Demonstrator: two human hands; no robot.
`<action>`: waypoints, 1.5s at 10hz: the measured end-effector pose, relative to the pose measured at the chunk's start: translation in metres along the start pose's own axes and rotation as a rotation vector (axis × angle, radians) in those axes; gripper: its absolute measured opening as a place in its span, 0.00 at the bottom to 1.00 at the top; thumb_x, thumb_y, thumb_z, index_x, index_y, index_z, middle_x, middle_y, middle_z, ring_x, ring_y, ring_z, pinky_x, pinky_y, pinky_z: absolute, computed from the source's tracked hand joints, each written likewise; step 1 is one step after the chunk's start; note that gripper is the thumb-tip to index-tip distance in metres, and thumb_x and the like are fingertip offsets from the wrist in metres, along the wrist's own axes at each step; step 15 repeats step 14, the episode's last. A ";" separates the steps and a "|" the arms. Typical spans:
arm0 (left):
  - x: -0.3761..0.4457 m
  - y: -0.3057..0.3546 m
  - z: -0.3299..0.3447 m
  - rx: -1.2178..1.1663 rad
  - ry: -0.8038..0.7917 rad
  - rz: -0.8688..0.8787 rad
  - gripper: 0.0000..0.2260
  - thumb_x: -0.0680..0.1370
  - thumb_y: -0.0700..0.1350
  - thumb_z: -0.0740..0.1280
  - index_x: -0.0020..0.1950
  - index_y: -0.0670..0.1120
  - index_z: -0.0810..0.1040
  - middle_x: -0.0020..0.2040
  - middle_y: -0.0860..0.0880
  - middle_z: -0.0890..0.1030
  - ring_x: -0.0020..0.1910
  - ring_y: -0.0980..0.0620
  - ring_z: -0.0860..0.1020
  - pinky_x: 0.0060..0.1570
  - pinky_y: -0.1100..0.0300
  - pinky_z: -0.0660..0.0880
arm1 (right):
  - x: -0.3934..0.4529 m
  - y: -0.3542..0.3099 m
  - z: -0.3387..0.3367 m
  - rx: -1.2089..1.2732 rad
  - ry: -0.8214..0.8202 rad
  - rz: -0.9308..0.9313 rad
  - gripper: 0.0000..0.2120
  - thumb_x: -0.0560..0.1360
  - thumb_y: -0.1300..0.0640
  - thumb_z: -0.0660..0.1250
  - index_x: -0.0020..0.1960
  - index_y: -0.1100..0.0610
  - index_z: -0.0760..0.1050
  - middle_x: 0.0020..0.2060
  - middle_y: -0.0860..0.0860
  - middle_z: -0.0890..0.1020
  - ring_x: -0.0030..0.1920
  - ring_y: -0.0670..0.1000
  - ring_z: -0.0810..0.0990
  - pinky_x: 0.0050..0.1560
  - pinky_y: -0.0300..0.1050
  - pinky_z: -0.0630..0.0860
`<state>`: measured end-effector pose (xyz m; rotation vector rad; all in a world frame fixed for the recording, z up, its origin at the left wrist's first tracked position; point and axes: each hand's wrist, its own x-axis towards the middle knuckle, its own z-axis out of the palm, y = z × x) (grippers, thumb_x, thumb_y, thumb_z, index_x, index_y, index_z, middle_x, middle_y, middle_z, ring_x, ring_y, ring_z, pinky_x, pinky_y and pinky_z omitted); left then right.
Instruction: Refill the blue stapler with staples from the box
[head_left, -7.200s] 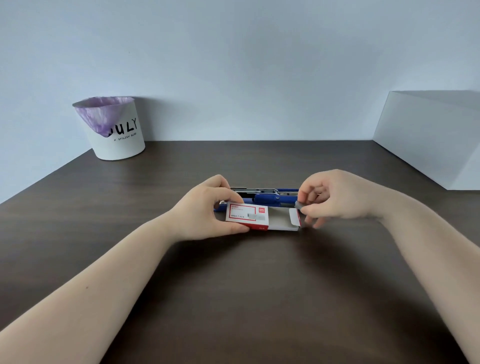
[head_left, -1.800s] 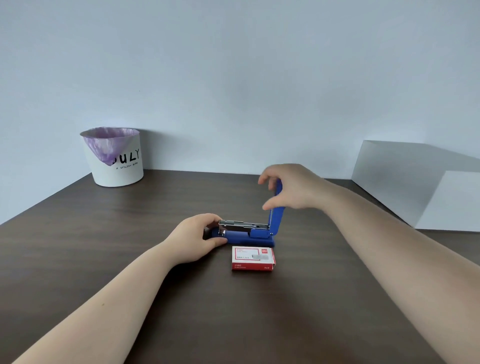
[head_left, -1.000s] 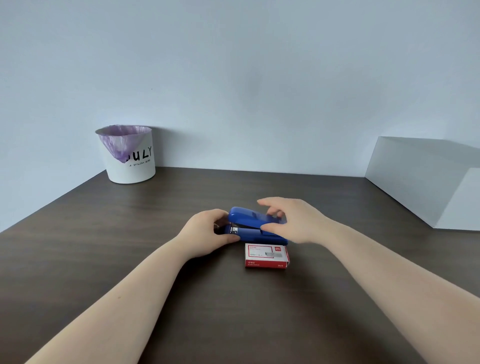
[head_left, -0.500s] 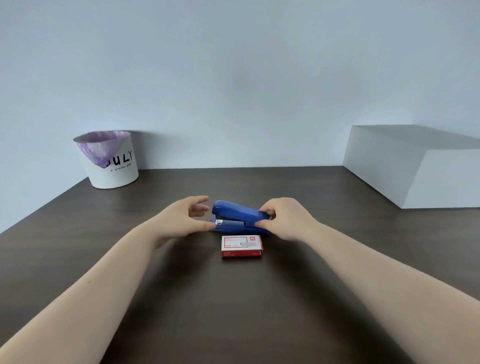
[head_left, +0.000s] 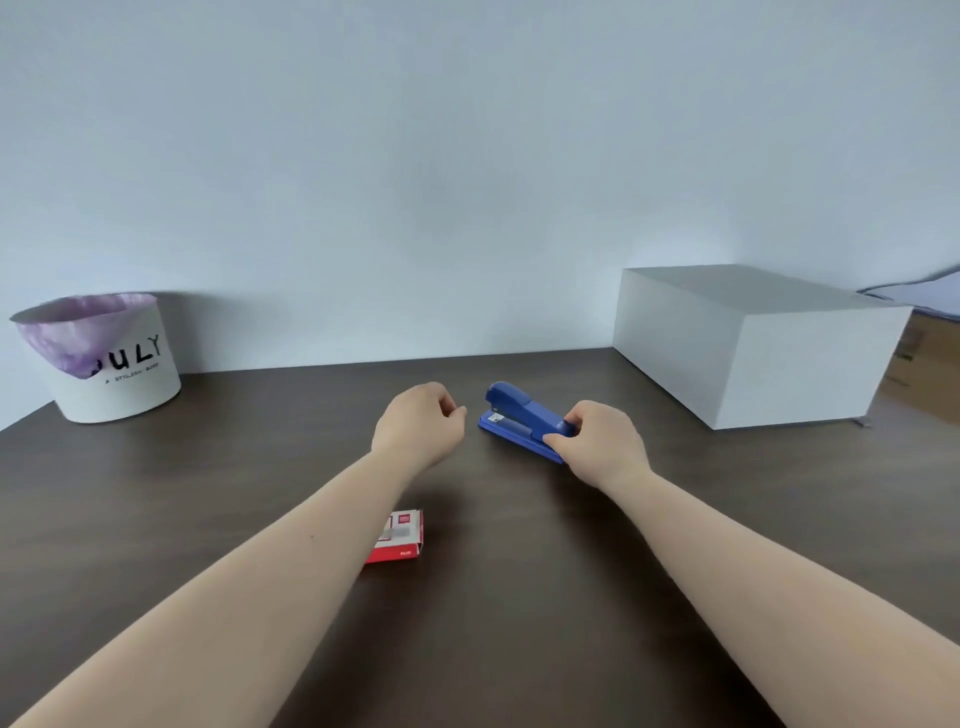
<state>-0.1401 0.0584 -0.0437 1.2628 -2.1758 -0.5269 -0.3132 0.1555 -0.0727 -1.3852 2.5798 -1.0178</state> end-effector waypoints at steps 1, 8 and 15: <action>0.013 0.015 0.026 0.022 -0.040 -0.008 0.07 0.75 0.48 0.62 0.43 0.45 0.75 0.45 0.48 0.80 0.44 0.47 0.75 0.43 0.56 0.72 | 0.019 0.023 -0.008 0.006 0.066 0.061 0.09 0.72 0.53 0.66 0.46 0.58 0.75 0.42 0.53 0.80 0.40 0.53 0.75 0.37 0.44 0.70; 0.078 0.067 0.133 0.047 -0.045 -0.020 0.06 0.76 0.51 0.61 0.42 0.50 0.72 0.47 0.50 0.79 0.44 0.48 0.73 0.44 0.57 0.69 | 0.156 0.094 -0.002 -0.129 0.297 0.176 0.11 0.77 0.61 0.60 0.57 0.65 0.73 0.53 0.60 0.79 0.52 0.62 0.79 0.41 0.47 0.69; 0.076 0.066 0.133 0.036 -0.040 0.013 0.07 0.75 0.50 0.61 0.47 0.49 0.75 0.49 0.51 0.80 0.44 0.49 0.73 0.43 0.57 0.69 | 0.168 0.092 0.009 -0.452 0.199 0.042 0.13 0.75 0.65 0.56 0.58 0.62 0.71 0.55 0.61 0.76 0.55 0.63 0.75 0.43 0.50 0.70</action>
